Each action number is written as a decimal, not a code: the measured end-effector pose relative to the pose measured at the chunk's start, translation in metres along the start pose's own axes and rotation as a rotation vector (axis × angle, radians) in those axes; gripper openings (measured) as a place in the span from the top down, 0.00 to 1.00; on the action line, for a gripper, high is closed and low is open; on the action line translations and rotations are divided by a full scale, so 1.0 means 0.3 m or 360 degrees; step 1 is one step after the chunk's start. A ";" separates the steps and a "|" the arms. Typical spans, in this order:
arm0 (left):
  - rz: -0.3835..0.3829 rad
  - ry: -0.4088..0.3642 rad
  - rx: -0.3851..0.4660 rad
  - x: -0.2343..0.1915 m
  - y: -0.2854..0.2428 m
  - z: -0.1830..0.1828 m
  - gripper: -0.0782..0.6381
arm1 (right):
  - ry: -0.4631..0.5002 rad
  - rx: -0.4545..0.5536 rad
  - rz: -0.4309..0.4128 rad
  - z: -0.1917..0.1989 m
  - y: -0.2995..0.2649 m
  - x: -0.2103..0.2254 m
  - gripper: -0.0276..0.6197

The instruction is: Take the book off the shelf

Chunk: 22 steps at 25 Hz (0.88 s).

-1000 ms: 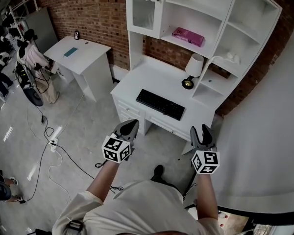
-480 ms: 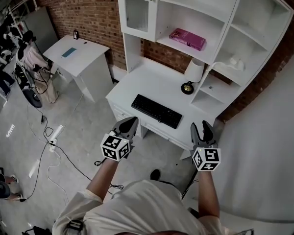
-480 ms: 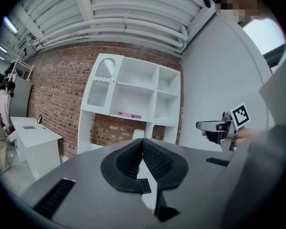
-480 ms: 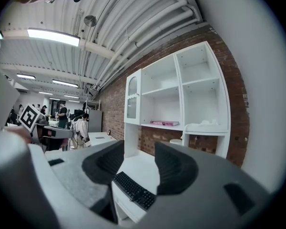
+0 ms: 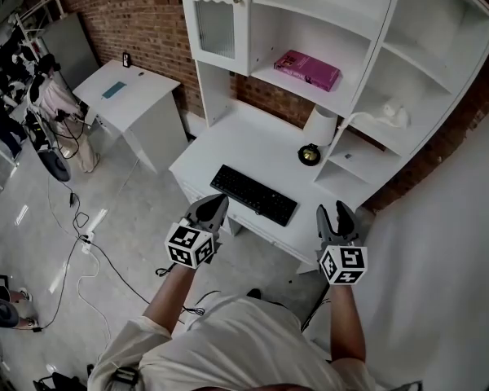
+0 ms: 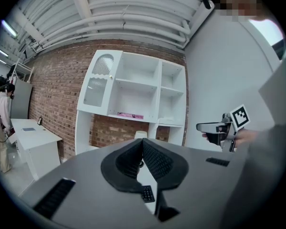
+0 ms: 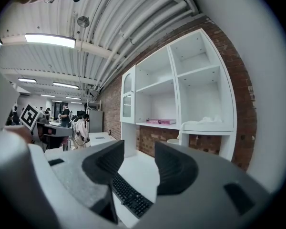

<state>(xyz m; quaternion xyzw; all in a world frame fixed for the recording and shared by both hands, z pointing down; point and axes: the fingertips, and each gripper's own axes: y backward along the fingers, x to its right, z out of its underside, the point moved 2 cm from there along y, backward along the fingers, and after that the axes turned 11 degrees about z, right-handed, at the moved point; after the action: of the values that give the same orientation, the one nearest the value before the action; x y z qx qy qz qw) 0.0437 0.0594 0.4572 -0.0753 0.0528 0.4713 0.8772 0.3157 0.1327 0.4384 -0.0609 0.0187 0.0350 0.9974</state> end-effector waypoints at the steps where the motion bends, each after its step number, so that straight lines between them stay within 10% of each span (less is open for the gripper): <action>1: -0.0006 0.0005 -0.0003 -0.004 -0.014 0.001 0.90 | 0.0002 -0.0003 -0.0007 -0.001 -0.014 0.009 0.67; 22: 0.0091 0.0005 -0.0050 -0.362 -0.264 -0.046 0.90 | 0.0050 -0.0025 0.0078 -0.068 -0.410 -0.043 0.67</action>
<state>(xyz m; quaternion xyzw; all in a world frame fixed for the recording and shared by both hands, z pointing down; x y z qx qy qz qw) 0.0498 -0.0753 0.4681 -0.0882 0.0490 0.4967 0.8620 0.3110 0.0076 0.4336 -0.0688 0.0355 0.0587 0.9953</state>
